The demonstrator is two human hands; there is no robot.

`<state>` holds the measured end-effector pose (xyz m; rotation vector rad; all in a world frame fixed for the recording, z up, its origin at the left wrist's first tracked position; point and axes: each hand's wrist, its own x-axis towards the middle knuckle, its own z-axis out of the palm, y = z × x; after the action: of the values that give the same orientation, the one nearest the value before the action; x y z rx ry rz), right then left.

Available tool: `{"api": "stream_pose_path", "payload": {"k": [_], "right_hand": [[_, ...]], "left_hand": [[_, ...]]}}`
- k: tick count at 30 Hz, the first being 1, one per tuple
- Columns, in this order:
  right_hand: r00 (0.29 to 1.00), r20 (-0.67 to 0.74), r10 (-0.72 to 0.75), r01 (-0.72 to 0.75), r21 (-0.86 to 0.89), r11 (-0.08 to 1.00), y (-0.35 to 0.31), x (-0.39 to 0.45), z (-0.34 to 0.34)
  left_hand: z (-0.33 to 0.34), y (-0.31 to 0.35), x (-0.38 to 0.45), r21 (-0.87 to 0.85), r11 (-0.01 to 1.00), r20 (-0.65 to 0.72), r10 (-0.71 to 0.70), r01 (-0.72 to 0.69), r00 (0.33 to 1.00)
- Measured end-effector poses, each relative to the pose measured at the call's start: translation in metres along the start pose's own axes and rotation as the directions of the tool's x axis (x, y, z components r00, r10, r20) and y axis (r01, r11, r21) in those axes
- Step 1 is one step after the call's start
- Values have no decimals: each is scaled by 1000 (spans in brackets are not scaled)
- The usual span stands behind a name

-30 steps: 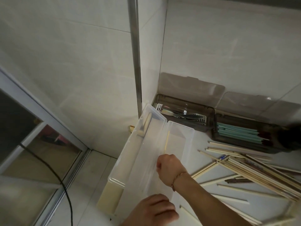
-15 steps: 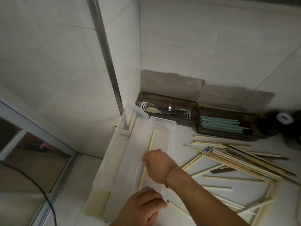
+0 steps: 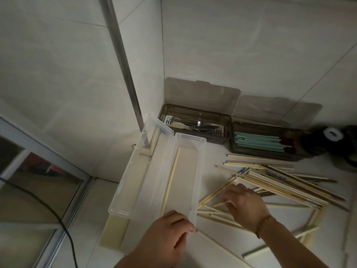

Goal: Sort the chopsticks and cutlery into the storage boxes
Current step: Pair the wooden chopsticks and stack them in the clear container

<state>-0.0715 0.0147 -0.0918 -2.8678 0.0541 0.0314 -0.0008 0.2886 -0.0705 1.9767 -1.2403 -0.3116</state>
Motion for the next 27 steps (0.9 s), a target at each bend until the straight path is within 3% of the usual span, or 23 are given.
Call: {"api": "stream_pose_path", "payload": {"k": [5, 11, 19, 22, 24, 26, 27], "right_hand": [[997, -16, -74, 74, 62, 995, -10, -8, 7], [994, 14, -111, 111, -2, 994, -11, -11, 16], [989, -137, 54, -43, 85, 996, -17, -11, -13], [940, -288, 182, -111, 244, 963, -31, 0, -54], [858, -407, 313, -115, 440, 890, -51, 16, -84], [797, -402, 451, -53, 696, 716, -71, 41, -101], [801, -345, 490, -18, 803, 595, -83, 54, -105]], "left_hand": [[-2, 3, 1, -5, 1000, 14, -24, 24, 1000], [-1, 3, 0, 6, 999, 23, -34, 34, 999], [3, -1, -2, 53, 998, -15, 19, -18, 1000], [5, 1, -6, 200, 974, -61, 123, -109, 991], [6, 2, -12, 286, 951, -133, 165, -122, 977], [8, 0, -17, 324, 938, -180, 187, -121, 966], [10, -2, -19, 336, 934, -190, 197, -125, 962]]}}
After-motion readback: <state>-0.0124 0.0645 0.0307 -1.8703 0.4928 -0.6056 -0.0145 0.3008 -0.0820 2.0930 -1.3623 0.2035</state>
